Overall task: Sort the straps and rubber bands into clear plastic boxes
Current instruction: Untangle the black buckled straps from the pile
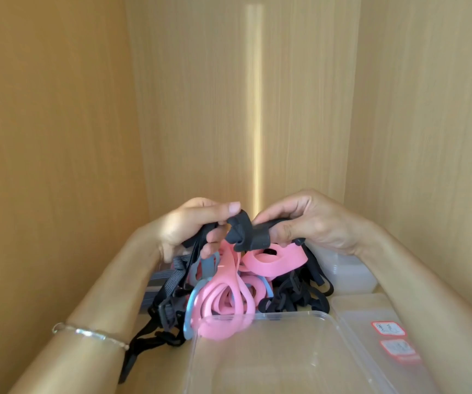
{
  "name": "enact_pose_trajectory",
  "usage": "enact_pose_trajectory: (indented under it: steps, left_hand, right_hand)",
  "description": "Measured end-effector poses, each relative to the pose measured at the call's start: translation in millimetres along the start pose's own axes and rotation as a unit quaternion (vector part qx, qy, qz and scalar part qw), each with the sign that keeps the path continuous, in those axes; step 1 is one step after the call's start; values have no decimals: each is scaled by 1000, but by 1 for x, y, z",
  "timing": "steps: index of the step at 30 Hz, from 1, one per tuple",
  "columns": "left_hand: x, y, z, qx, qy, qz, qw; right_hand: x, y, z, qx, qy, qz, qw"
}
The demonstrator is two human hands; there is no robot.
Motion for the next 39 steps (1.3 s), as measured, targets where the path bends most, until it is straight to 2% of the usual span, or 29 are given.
enact_pose_trajectory:
  steps: [2, 4, 6, 9, 11, 15, 20, 24, 26, 29, 32, 35, 39]
  left_hand:
    - [1, -3, -3, 34, -10, -22, 999]
    - [-2, 0, -3, -58, -18, 16, 998]
    - [-6, 4, 1, -165, 20, 81, 983]
    - [-12, 6, 4, -194, 116, 135, 965]
    - [-14, 8, 3, -259, 143, 148, 944]
    - [-16, 19, 6, -324, 168, 185, 912]
    - [-13, 28, 15, -330, 147, 189, 913]
    - [-12, 40, 23, -379, 171, 245, 876]
    - [-13, 44, 26, -364, 179, 254, 878]
    - [-12, 50, 27, -308, 159, 239, 907]
    - [-14, 51, 25, -301, 136, 244, 912]
    - [-12, 50, 27, -315, 129, 287, 895]
    - [-7, 50, 35, -366, 150, 369, 841]
  right_hand:
    - [0, -3, 2, -38, -14, -21, 999]
    - [0, -5, 4, -63, -22, -25, 997]
    - [0, -6, 4, -80, -37, -2, 996]
    - [-1, -9, 4, -112, -53, 85, 989]
    - [-2, -11, 3, -118, -61, 149, 980]
    - [-5, -8, 3, -82, -61, 255, 961]
    - [-9, -8, 2, -43, -55, 363, 929]
    - [-11, -7, 1, -36, -57, 432, 899]
    - [-12, -6, -1, -34, -62, 445, 893]
    - [-11, -3, -6, -37, -83, 446, 890]
    - [-9, -1, -11, -23, -92, 432, 897]
    - [-9, 3, -18, -14, -108, 415, 903]
    - [-8, 10, -28, -22, -146, 376, 915]
Point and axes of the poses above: each hand's wrist, its own x-axis away from the middle knuckle, its own y-axis out of the palm, z = x × y, the point moved 1 cm from there along -x, towards the middle knuckle, and after that the axes turned 7 degrees about -x, right-handed, at the moved point
